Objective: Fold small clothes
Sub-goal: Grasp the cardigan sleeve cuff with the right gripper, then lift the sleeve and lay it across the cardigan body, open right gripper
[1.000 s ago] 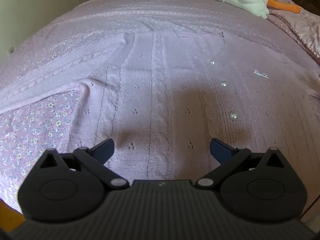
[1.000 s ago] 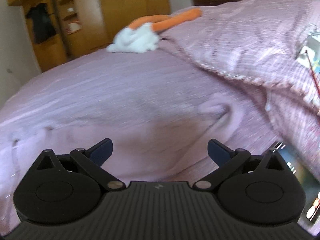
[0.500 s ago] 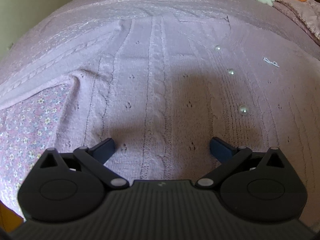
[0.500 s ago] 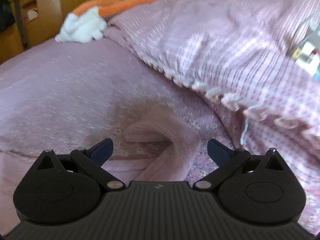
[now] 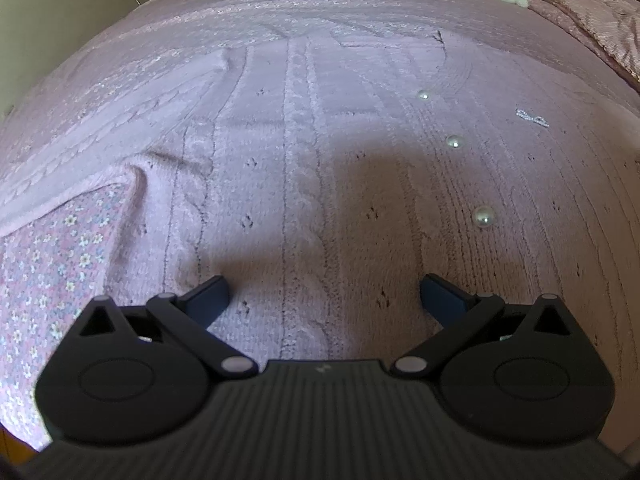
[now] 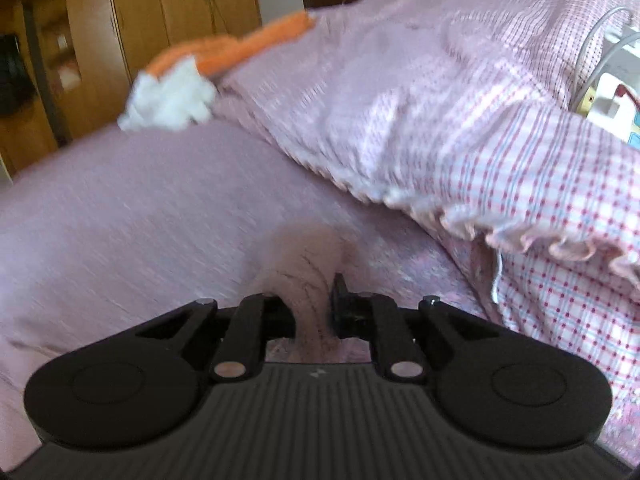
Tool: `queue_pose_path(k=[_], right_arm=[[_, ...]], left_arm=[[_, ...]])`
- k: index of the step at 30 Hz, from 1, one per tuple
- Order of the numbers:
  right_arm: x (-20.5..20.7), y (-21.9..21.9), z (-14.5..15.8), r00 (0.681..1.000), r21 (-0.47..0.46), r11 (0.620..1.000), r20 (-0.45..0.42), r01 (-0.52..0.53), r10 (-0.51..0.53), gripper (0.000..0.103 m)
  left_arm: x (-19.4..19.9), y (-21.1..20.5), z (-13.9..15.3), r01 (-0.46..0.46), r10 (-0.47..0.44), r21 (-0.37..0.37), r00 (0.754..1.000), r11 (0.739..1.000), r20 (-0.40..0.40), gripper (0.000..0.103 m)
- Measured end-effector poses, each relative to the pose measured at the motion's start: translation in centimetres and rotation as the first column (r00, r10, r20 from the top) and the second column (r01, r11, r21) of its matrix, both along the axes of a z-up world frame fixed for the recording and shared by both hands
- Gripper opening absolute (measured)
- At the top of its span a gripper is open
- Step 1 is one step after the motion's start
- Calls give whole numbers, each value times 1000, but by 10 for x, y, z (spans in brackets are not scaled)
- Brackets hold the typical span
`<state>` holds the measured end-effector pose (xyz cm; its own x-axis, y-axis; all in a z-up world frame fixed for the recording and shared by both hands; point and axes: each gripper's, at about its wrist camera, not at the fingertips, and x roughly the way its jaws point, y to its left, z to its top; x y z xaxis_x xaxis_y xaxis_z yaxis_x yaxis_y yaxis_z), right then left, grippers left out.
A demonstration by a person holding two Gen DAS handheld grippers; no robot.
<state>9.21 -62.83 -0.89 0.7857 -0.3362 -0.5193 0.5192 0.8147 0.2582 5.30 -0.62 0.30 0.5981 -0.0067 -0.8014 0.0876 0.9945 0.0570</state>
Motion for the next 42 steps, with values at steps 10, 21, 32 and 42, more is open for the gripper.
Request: queue_pose_path(k=[10, 21, 32, 42], right_arm=[[-23, 73, 89, 965, 87, 977, 195, -195, 176, 14], [-14, 215, 160, 874, 124, 892, 296, -436, 386, 14], [-6, 372, 152, 781, 198, 764, 290, -614, 552, 14], [28, 457, 83, 758, 291, 701, 214, -651, 616, 15]], left_arm=[[-3, 11, 10, 21, -21, -53, 1000, 998, 8, 103], [-14, 56, 38, -49, 55, -79, 995, 996, 81, 103], [-22, 111, 63, -143, 157, -91, 972, 986, 174, 103], [-26, 138, 57, -172, 192, -123, 966, 977, 175, 103]])
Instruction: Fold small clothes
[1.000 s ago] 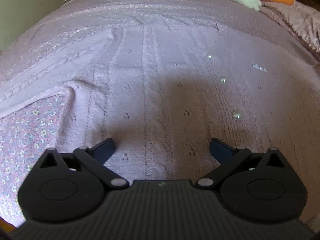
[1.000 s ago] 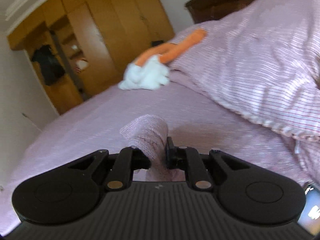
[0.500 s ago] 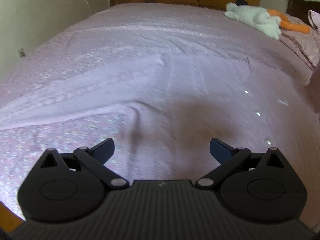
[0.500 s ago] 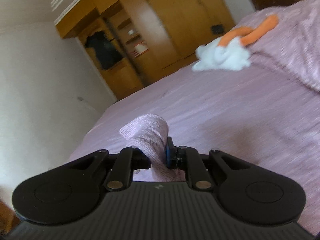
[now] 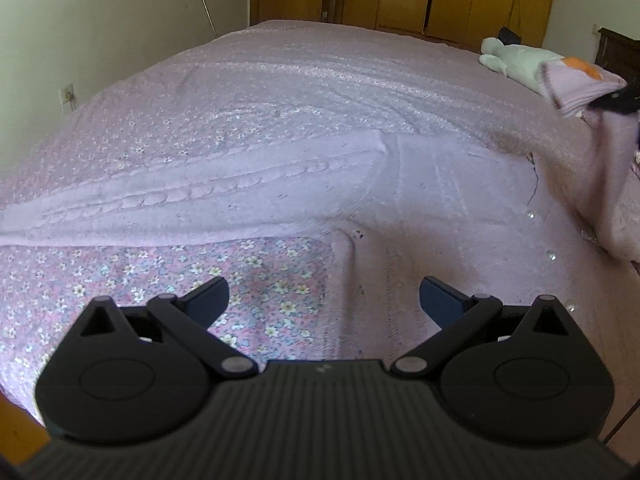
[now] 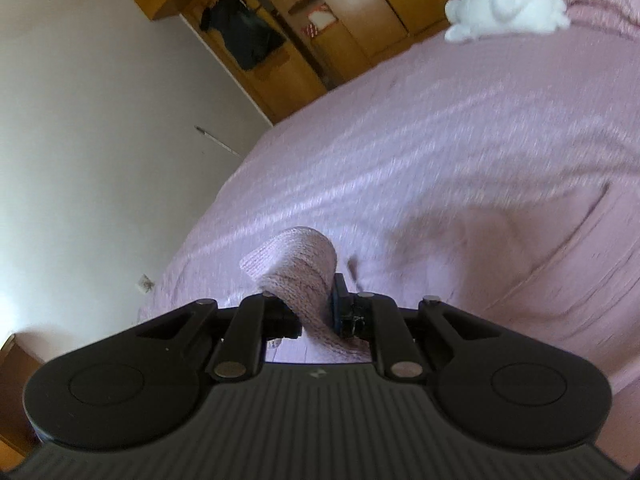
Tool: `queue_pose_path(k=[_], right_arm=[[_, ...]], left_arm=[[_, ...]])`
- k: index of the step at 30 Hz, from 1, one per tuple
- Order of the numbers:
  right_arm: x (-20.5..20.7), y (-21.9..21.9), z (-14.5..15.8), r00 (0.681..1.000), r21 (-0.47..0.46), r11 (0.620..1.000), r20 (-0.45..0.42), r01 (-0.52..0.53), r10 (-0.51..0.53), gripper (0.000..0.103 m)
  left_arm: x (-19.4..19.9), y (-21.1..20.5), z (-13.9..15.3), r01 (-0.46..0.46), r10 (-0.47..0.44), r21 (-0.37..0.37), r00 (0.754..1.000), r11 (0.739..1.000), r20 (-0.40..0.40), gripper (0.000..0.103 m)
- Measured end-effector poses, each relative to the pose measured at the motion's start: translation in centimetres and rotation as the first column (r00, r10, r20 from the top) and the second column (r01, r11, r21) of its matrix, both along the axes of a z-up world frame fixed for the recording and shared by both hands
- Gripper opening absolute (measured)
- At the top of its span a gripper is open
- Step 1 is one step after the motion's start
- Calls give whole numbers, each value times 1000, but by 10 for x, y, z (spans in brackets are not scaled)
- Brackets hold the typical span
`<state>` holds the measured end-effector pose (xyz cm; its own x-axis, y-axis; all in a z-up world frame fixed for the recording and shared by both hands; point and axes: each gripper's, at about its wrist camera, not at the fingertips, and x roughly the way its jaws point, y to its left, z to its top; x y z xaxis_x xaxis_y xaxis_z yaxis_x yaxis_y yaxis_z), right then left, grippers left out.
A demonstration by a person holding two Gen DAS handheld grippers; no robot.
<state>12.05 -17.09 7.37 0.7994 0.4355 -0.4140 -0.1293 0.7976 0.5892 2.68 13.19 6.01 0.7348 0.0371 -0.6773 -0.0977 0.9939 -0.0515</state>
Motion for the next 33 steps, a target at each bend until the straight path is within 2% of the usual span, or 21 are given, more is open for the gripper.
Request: queue_pose_path(k=[5, 7, 9, 11, 15, 16, 20, 27, 30, 33], right_arm=[[16, 13, -45, 997, 18, 1000, -79, -19, 20, 16], [26, 12, -61, 989, 29, 999, -145, -14, 18, 26], [27, 14, -72, 977, 58, 998, -212, -7, 19, 31], [23, 11, -78, 973, 95, 995, -227, -14, 35, 37], [7, -1, -71, 981, 86, 996, -190, -28, 44, 75], [0, -4, -67, 984, 84, 996, -174, -32, 46, 77], [-17, -22, -51, 988, 27, 997, -132, -71, 74, 80], [-52, -68, -47, 992, -153, 987, -113, 43, -60, 83], [-62, -91, -53, 987, -164, 982, -117, 94, -114, 84], [-71, -114, -62, 975, -150, 975, -129, 164, -183, 84]], left_arm=[[3, 4, -3, 15, -15, 3, 1000, 1000, -5, 103], [5, 4, -3, 20, -20, 4, 1000, 1000, -4, 103], [8, 4, -2, 27, -27, 7, 1000, 1000, 0, 103], [12, 4, -1, 32, -32, 7, 999, 999, 1, 103], [28, 0, -6, 31, -31, 10, 999, 999, -23, 103], [31, -2, -6, 30, -30, 11, 999, 999, -24, 103], [42, -12, -3, 56, -56, -1, 998, 998, -15, 103], [65, -35, 10, 77, -77, 16, 997, 997, 6, 103], [82, -46, 15, 100, -100, 31, 995, 995, 13, 103], [101, -55, 19, 135, -135, 4, 991, 991, 11, 103]])
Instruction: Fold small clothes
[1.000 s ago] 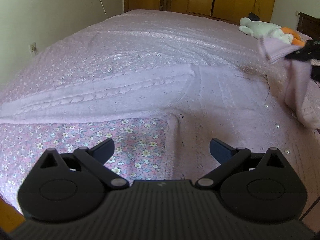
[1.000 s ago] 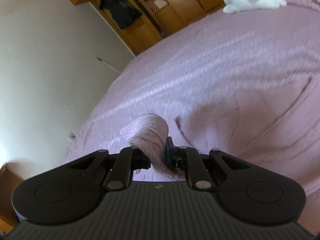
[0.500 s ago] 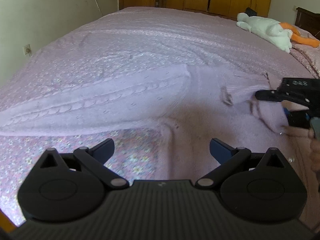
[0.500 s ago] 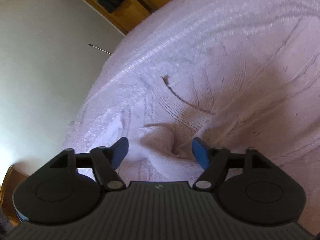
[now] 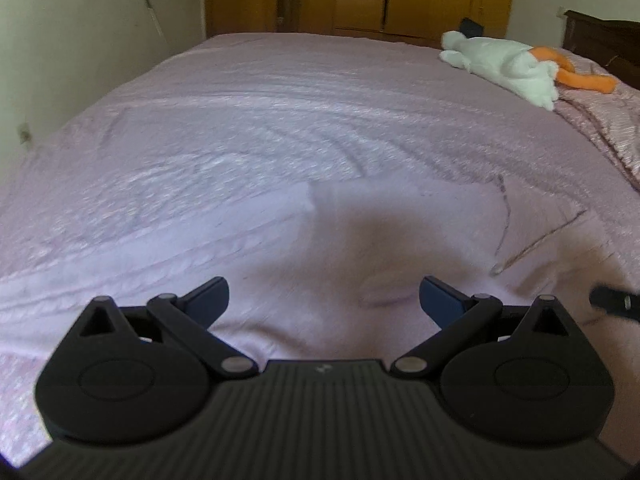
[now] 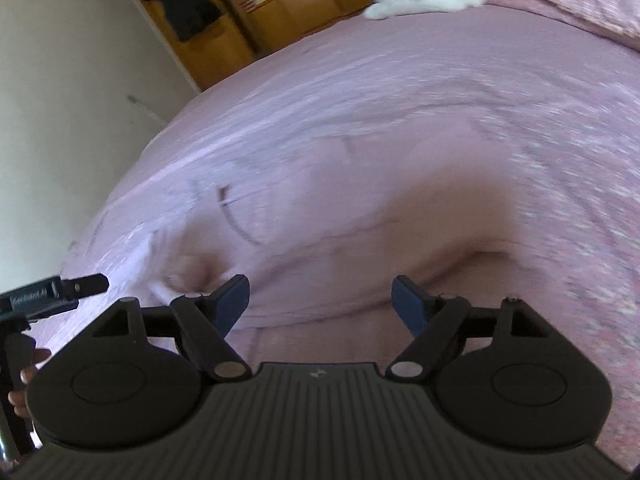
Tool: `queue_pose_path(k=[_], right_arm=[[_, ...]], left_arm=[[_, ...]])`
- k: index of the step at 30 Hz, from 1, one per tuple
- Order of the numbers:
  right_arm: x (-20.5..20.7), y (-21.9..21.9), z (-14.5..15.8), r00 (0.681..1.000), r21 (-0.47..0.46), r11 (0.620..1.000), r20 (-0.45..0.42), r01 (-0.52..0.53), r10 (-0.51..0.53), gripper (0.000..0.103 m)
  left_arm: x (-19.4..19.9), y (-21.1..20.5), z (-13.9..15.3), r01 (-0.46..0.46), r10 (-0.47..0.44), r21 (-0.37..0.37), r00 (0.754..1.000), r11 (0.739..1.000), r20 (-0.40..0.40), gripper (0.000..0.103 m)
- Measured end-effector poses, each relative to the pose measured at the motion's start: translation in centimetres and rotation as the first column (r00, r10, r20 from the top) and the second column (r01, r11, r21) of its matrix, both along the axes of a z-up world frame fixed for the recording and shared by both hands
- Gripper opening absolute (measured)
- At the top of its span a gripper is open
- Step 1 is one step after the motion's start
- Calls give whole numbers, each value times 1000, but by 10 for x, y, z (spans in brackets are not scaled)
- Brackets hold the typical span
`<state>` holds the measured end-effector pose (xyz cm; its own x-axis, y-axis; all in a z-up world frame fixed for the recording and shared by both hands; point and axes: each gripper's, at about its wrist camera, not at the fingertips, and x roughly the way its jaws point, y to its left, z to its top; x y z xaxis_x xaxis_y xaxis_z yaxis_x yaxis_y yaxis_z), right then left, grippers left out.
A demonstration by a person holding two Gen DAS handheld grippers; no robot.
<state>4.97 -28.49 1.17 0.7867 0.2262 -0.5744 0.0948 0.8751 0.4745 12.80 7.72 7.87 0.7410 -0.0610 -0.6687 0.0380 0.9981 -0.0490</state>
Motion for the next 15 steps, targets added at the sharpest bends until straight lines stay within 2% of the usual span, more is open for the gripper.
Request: queue_pose_path(k=[2, 4, 5, 6, 7, 12, 15], right_arm=[[-5, -13, -8, 998, -1, 998, -12, 55, -55, 84], [-9, -25, -17, 996, 6, 996, -22, 85, -85, 84], [-10, -30, -23, 995, 15, 995, -26, 97, -97, 84], [-13, -35, -26, 994, 26, 994, -27, 108, -107, 84], [-15, -38, -29, 993, 35, 992, -27, 119, -118, 84], [-19, -51, -37, 990, 112, 984, -12, 141, -141, 84], [-21, -54, -36, 988, 141, 978, -8, 156, -157, 84]], left_arm=[[14, -5, -1, 19, -20, -21, 1000, 1000, -12, 102], [26, -12, -5, 2, -2, 2, 1000, 1000, 6, 85], [33, -16, -9, -11, 11, 39, 1000, 999, -7, 68], [42, -20, -14, -25, 27, 76, 999, 997, -29, 60], [47, -22, -18, -23, 26, 78, 999, 997, -39, 58], [59, -25, -26, 93, -94, -38, 995, 995, -28, 59], [67, -32, -33, 105, -106, -12, 992, 994, -63, 60]])
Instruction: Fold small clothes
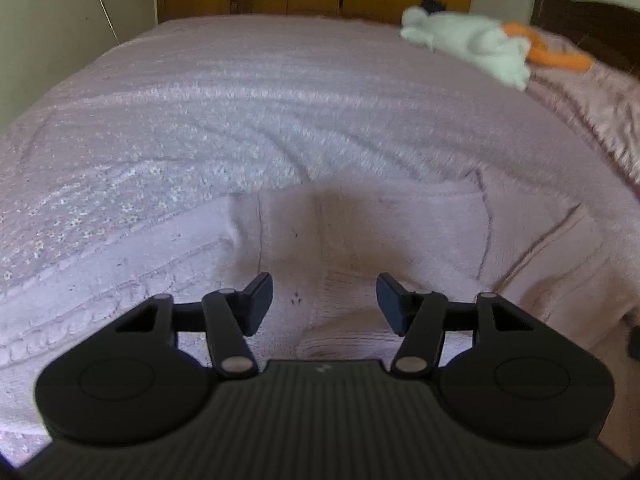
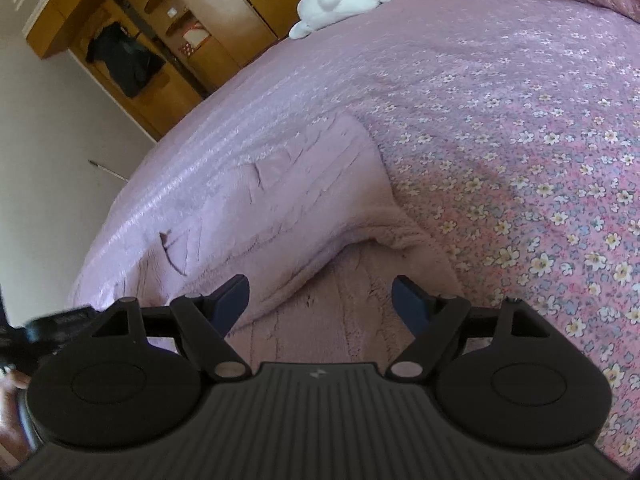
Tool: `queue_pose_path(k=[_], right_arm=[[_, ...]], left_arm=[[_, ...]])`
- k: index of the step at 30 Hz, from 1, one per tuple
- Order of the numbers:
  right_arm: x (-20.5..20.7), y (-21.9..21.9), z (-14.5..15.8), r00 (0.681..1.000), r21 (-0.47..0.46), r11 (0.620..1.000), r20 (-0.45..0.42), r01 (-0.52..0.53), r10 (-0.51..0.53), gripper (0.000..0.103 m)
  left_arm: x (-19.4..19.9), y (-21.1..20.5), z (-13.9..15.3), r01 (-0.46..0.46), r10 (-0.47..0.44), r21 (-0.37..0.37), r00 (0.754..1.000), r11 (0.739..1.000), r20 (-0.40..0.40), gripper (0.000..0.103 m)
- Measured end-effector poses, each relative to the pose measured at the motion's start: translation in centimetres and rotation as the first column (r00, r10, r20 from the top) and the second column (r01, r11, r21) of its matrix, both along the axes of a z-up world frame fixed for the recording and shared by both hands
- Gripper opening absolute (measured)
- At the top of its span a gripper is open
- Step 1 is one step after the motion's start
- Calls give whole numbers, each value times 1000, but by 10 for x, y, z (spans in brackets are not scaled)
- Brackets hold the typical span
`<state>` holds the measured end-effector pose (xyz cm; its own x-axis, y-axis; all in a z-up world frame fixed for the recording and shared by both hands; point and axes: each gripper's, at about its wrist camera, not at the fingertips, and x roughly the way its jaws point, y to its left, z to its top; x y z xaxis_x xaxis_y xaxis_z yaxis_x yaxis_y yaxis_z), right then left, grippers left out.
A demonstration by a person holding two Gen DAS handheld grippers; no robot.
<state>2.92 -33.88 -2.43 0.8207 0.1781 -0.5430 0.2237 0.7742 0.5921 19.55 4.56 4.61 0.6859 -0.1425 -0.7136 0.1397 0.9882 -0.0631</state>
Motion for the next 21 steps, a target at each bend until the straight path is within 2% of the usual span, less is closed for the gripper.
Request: queue_pose_path(k=[3, 6, 9, 12, 13, 14, 15, 18, 21], right_arm=[[-1, -8, -1, 1000, 110, 994, 6, 18, -19, 84], [0, -17, -6, 999, 201, 979, 16, 40, -44, 84], [6, -24, -13, 997, 241, 969, 29, 62, -71, 84], [10, -30, -18, 994, 274, 958, 47, 82, -99, 84], [11, -30, -18, 994, 274, 958, 47, 87, -103, 84], [11, -30, -17, 993, 266, 960, 48, 89, -105, 84], [11, -29, -15, 993, 251, 964, 49, 93, -108, 84], [9, -26, -11, 992, 200, 975, 57, 100, -114, 84], [7, -23, -11, 992, 163, 982, 66, 96, -108, 84]], left_arm=[[10, -5, -13, -18, 20, 30, 999, 999, -49, 60], [14, -3, -25, -31, 31, 6, 995, 1000, -93, 62], [14, 0, -27, -60, 57, -30, 994, 998, -96, 66], [16, -3, -27, -60, 56, -37, 993, 997, -102, 63], [16, -3, -27, -52, 48, -39, 994, 998, -103, 56], [16, -4, -26, -31, 25, -55, 994, 998, -103, 27], [18, -2, -24, -17, 10, -73, 994, 997, -106, 10], [13, -3, -13, 4, -10, -76, 998, 997, -69, 6], [0, 4, 12, -21, 22, -42, 999, 999, 25, 6]])
